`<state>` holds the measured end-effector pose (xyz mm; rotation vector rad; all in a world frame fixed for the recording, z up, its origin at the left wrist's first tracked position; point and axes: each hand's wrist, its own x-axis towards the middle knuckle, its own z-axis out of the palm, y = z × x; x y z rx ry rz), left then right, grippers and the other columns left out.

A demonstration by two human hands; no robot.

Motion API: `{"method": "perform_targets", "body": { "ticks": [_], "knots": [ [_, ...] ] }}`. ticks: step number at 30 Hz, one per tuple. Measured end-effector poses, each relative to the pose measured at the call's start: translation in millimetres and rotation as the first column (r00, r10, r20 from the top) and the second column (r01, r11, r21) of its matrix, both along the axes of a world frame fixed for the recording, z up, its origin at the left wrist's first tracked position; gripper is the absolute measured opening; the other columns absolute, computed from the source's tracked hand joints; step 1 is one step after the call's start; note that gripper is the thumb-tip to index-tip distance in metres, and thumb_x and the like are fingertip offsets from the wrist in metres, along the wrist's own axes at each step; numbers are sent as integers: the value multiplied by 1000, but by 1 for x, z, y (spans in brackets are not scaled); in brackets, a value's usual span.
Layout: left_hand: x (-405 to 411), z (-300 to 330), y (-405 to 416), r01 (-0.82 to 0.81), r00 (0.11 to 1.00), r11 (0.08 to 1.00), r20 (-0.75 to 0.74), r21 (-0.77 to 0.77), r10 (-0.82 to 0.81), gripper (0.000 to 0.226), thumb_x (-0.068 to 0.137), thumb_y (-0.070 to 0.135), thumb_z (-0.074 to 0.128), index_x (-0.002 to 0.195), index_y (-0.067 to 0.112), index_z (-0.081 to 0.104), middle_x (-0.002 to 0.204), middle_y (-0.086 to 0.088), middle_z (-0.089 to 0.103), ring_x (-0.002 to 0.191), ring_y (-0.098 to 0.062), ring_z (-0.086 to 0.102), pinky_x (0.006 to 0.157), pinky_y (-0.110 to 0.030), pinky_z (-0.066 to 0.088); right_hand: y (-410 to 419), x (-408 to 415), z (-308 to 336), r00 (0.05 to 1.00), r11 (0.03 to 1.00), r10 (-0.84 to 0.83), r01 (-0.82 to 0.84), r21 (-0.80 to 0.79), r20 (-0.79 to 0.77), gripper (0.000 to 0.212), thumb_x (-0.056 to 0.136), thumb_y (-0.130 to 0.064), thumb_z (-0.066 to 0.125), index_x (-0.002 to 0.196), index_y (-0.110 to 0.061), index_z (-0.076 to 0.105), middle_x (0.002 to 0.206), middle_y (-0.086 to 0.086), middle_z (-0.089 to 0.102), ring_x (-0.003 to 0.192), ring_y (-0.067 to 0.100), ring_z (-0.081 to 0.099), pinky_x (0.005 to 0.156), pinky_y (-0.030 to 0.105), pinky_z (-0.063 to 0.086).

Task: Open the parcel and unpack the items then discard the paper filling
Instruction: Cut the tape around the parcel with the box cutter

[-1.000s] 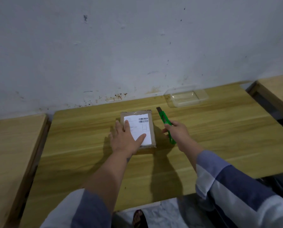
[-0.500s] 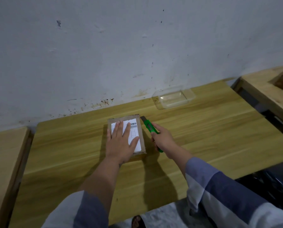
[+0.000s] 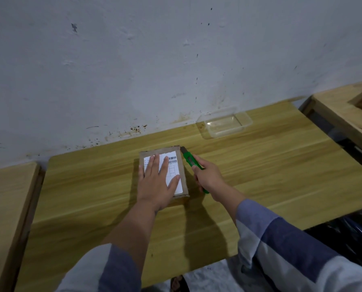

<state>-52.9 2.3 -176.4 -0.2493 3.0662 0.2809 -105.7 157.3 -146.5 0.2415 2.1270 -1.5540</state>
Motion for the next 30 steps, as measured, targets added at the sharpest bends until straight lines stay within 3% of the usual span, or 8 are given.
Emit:
{"method": "perform_targets", "body": {
  "ticks": [4,6,9,14,17,20,28,30],
  "knots": [
    [-1,0,-2,19,1000,1000,9,-21,-19,74,91,67,11,153,28,-3,161,0,-11,147,-14,-17,118,-41,-14,-3,-2,3,1000,998,18,-17,52,-18,46,98,-22,43,139,-42,37,100,3,51,58,15,46,42,26,41],
    [-2,0,-2,13,1000,1000,14,-22,-12,75,90,68,11,153,29,-3,161,0,-12,147,-14,-18,117,-41,-14,-4,-1,3,995,991,69,-60,121,-75,46,98,-23,42,139,-41,37,115,5,60,68,17,49,51,27,45],
    [-2,0,-1,-9,1000,1000,21,-13,9,73,92,66,15,153,29,-3,161,1,-13,147,-13,-18,118,-42,-13,-2,2,3,981,973,132,-101,208,-142,46,98,-22,41,140,-38,37,133,8,57,82,18,48,60,26,42],
    [-3,0,0,-9,1000,1000,24,-21,9,72,93,65,14,153,28,-2,161,0,-12,147,-14,-17,118,-42,-12,6,13,7,962,942,207,-146,302,-178,47,98,-20,40,142,-34,36,137,5,55,97,25,60,80,37,53],
    [-4,1,-1,-10,999,1000,31,-18,11,72,93,65,15,153,29,-2,161,0,-12,147,-15,-17,119,-43,-12,9,17,10,947,916,256,-173,361,-195,47,98,-19,40,143,-33,35,136,5,56,106,27,60,88,38,51],
    [-4,0,-1,-9,1000,1000,29,-21,9,72,93,64,15,153,28,0,162,-1,-11,148,-15,-16,119,-44,-11,9,19,13,939,895,281,-182,407,-199,47,98,-20,39,143,-32,34,135,6,58,113,29,58,88,33,48],
    [-3,1,1,-14,999,999,37,-31,15,72,93,64,15,152,29,-2,162,-1,-11,148,-15,-15,119,-44,-10,17,27,18,946,902,284,-207,379,-160,48,97,-20,39,143,-32,34,133,7,58,109,30,59,86,36,49],
    [-3,1,1,-15,999,999,38,-33,16,72,92,65,14,152,29,-2,161,-1,-11,148,-15,-15,120,-44,-10,19,31,18,949,909,275,-204,364,-154,48,97,-19,39,143,-33,35,133,8,58,100,25,59,85,36,49]
  ]
}}
